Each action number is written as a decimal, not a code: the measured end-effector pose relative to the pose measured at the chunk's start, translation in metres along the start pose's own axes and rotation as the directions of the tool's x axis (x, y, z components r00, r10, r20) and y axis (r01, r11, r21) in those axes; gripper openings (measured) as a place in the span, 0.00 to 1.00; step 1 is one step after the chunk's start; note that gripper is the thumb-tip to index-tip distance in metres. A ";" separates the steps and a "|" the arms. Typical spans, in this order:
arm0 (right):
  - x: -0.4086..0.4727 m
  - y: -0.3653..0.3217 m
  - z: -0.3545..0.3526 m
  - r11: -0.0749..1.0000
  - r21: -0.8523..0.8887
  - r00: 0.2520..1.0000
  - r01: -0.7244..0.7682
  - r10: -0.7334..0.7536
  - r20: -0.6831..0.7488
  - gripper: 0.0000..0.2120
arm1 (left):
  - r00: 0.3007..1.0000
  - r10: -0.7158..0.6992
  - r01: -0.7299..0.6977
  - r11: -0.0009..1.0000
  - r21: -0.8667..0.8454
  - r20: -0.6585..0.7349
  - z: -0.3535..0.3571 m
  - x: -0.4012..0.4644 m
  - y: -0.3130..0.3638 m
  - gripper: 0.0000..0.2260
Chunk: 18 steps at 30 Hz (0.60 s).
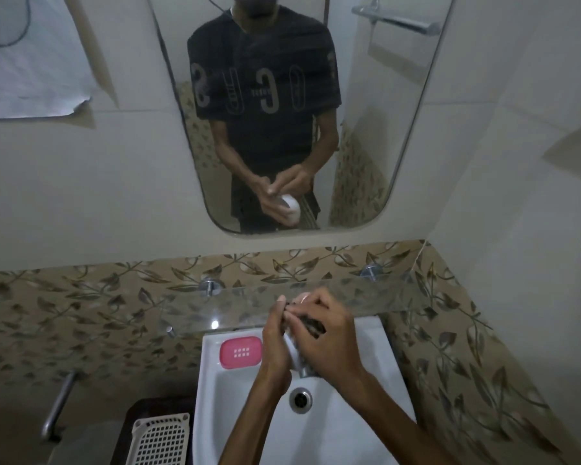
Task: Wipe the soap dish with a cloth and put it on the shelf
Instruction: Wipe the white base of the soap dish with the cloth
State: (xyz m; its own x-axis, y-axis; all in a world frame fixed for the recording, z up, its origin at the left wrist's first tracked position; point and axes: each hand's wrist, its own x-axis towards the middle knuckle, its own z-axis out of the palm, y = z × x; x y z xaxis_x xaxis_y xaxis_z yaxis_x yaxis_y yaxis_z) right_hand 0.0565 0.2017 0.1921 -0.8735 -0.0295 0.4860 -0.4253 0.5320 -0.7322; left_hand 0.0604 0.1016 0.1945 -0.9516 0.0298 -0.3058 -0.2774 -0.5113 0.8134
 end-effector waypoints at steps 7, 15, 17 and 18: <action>0.036 0.035 -0.009 0.886 0.174 0.875 -0.431 0.457 -0.158 0.03 | 0.997 -0.070 0.071 0.997 0.035 -0.005 0.004 0.000 0.000 0.19; 0.024 0.035 -0.007 0.378 0.689 0.630 -0.618 0.762 0.147 0.06 | 0.968 -0.029 -0.071 0.922 0.381 0.250 -0.009 0.011 0.016 0.29; 0.027 0.035 -0.008 0.351 0.702 0.640 -0.619 0.744 0.191 0.07 | 0.961 -0.060 -0.056 0.914 0.401 0.272 -0.012 0.013 0.014 0.25; 0.027 0.036 -0.008 0.371 0.693 0.660 -0.618 0.724 0.200 0.06 | 0.959 -0.077 -0.047 0.906 0.420 0.272 -0.011 0.013 0.012 0.21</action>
State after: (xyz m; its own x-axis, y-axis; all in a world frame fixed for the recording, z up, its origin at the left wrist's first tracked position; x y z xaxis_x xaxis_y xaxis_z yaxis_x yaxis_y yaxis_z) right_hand 0.0196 0.2271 0.1831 -0.9318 0.1963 -0.3052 0.2177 -0.3704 -0.9030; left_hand 0.0458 0.0859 0.1947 -0.9275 0.3016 -0.2209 -0.2624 -0.1044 0.9593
